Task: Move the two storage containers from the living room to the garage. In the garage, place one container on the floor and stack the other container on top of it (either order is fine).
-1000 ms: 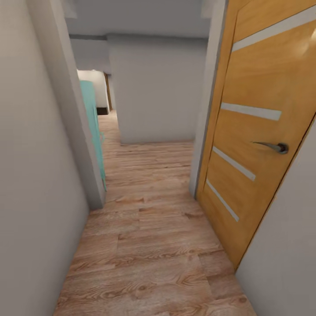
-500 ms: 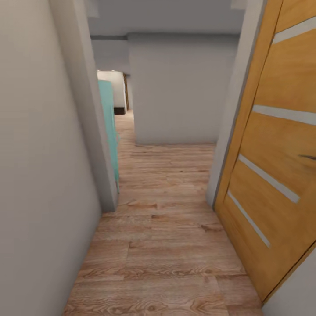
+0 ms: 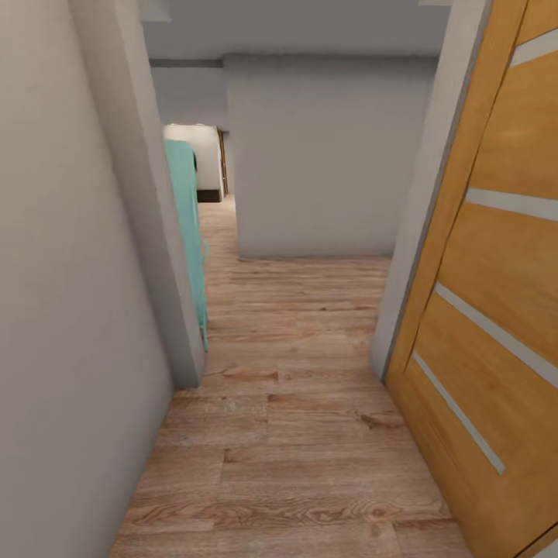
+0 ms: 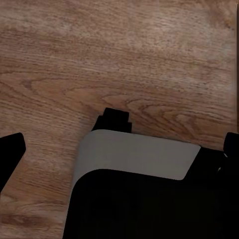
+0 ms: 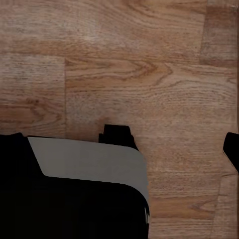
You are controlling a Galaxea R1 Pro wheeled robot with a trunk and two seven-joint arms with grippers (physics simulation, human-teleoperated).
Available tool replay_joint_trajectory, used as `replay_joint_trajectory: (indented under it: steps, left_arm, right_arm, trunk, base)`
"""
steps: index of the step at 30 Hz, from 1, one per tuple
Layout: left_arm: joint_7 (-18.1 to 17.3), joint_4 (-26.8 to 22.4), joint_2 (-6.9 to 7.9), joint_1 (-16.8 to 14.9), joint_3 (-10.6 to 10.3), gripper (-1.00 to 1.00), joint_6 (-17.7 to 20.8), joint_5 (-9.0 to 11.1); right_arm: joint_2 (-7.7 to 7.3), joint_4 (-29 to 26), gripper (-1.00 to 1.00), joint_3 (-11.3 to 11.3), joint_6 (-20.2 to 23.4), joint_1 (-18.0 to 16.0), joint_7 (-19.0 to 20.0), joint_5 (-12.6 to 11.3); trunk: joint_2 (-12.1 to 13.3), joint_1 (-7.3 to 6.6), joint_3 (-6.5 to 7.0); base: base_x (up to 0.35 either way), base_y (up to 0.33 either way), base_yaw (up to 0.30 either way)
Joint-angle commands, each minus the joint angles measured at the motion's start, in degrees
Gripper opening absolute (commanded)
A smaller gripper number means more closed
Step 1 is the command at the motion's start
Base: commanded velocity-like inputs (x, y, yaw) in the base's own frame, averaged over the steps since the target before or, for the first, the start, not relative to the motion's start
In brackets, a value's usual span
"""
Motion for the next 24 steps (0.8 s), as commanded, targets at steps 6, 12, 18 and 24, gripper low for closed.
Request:
replay_joint_trajectory:
  steps: [6,12,18,24]
  left_arm:
    - [0.2,0.0,-0.01,0.0,0.0,1.0,0.2,0.3]
    - [0.2,0.0,-0.01,-0.1,0.0,1.0,0.2,0.3]
    - [0.2,0.0,-0.01,-0.1,0.0,1.0,0.2,0.3]
    - [0.2,-0.1,-0.01,0.0,0.0,1.0,0.2,0.2]
  right_arm:
    - [0.05,0.2,1.0,0.5,-0.3,-0.1,0.0,-0.3]
    - [0.05,0.2,1.0,0.5,-0.3,-0.1,0.0,-0.3]
    - [0.05,0.2,1.0,0.5,-0.3,-0.1,0.0,-0.3]
    - [0.05,0.2,1.0,0.5,-0.3,-0.1,0.0,-0.4]
  trunk:
    - [0.0,0.03,-0.05]
    - [0.0,0.03,-0.05]
    - [0.0,0.03,-0.05]
    - [0.0,0.03,-0.05]
  base:
    - [0.322,0.0,0.0]
    - [0.322,0.0,0.0]
    - [0.322,0.0,0.0]
    - [0.322,0.0,0.0]
